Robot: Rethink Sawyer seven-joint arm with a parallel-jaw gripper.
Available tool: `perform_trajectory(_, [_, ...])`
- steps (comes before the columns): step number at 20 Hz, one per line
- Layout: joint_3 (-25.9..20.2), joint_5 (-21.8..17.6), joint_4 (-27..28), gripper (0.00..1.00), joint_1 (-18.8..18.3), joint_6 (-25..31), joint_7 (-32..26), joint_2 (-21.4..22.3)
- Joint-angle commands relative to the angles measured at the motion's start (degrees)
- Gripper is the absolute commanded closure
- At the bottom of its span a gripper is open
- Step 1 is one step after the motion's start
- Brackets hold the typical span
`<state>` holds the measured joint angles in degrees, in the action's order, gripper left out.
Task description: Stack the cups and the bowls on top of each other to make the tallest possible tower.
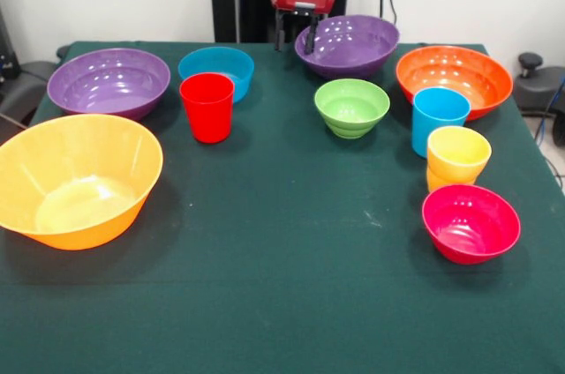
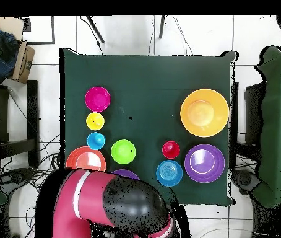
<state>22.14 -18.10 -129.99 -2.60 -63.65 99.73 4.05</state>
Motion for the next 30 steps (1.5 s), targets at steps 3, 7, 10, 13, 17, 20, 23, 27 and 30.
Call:
perform_trajectory(3, [-5.0, -0.1, 2.2, 0.00, 0.5, 15.2, 7.5, -9.3])
perform_trajectory(7, [-4.9, 0.0, 2.0, 0.00, 0.8, 15.9, 7.2, -8.6])
perform_trajectory(10, [-4.9, 0.0, 2.0, 0.00, 0.9, 16.1, 7.1, -8.4])
perform_trajectory(13, [-4.9, 0.0, 2.0, 0.00, 1.0, 16.2, 7.1, -8.2])
perform_trajectory(17, [-4.8, 0.1, 1.9, 0.00, 1.0, 16.0, 7.2, -8.3])
perform_trajectory(20, [-4.8, 0.0, 1.9, 0.00, 1.1, 15.9, 7.2, -8.3])
perform_trajectory(23, [-4.8, 0.1, 1.8, 0.00, 1.1, 15.6, 7.3, -8.5])
perform_trajectory(27, [-4.8, -0.1, 2.0, 0.00, 0.9, 15.6, 7.3, -8.6])
perform_trajectory(30, [-4.7, -0.2, 2.1, 0.00, 0.9, 15.4, 7.4, -8.8])
